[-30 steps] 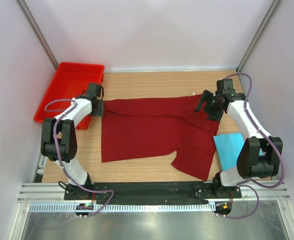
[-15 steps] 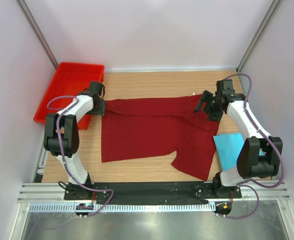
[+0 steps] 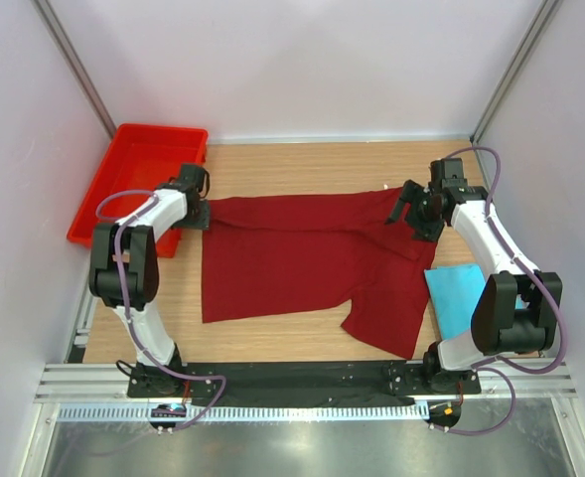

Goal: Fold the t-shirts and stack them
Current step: Fold the tshirt

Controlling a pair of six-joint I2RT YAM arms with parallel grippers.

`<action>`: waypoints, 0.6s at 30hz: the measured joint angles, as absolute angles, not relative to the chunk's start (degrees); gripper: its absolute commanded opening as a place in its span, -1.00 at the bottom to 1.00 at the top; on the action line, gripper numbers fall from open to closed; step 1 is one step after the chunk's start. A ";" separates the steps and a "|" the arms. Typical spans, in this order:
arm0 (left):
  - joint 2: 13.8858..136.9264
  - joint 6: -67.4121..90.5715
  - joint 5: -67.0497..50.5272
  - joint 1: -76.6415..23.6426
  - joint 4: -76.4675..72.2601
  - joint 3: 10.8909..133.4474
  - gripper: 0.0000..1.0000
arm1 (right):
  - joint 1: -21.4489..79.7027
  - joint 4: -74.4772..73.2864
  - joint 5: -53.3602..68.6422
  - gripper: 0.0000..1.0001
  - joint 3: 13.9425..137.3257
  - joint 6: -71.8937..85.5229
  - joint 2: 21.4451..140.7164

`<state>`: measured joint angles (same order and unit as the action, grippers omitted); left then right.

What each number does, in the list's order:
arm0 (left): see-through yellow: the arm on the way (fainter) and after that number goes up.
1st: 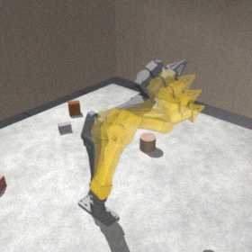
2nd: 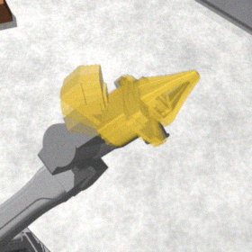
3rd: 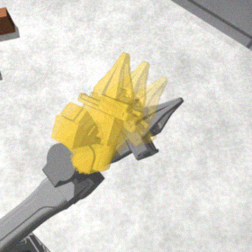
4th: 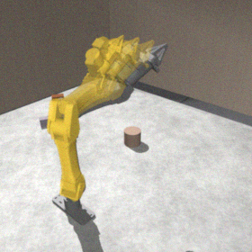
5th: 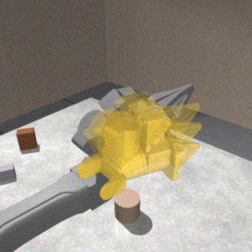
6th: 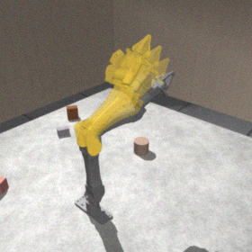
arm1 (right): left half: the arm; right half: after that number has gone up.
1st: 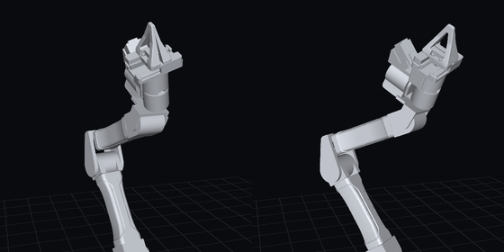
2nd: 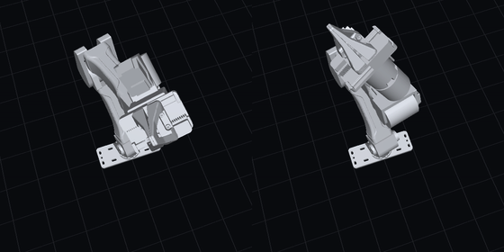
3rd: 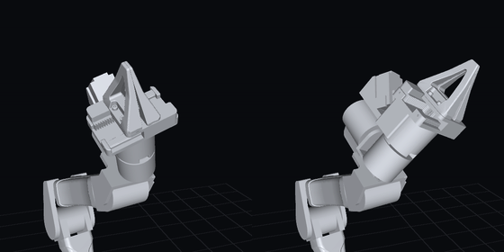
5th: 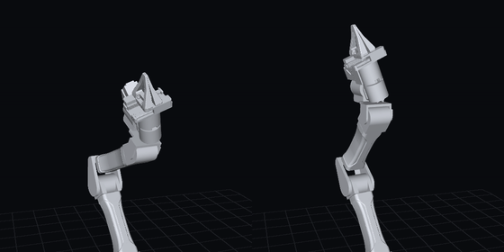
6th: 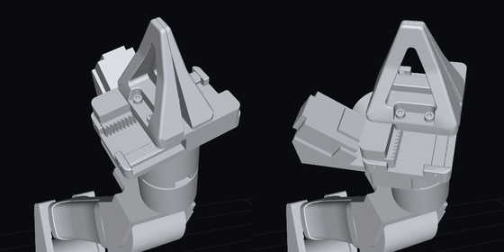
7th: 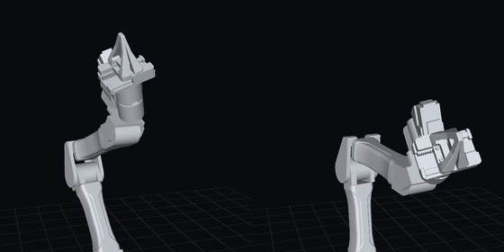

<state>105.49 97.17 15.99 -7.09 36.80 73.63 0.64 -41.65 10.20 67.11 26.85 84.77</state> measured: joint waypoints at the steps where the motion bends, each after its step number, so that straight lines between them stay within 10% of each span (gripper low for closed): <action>1: 105.65 97.14 15.94 -7.09 36.82 73.63 -0.61 | 0.64 -41.67 10.07 0.66 67.11 26.83 84.77; 9: 107.24 96.40 15.92 -7.07 36.97 74.17 -0.85 | -0.84 -42.33 6.02 0.68 67.66 27.16 88.71; 18: 109.40 88.60 15.77 -7.05 37.15 77.67 -1.00 | -2.70 -42.13 4.01 0.08 70.39 27.59 98.45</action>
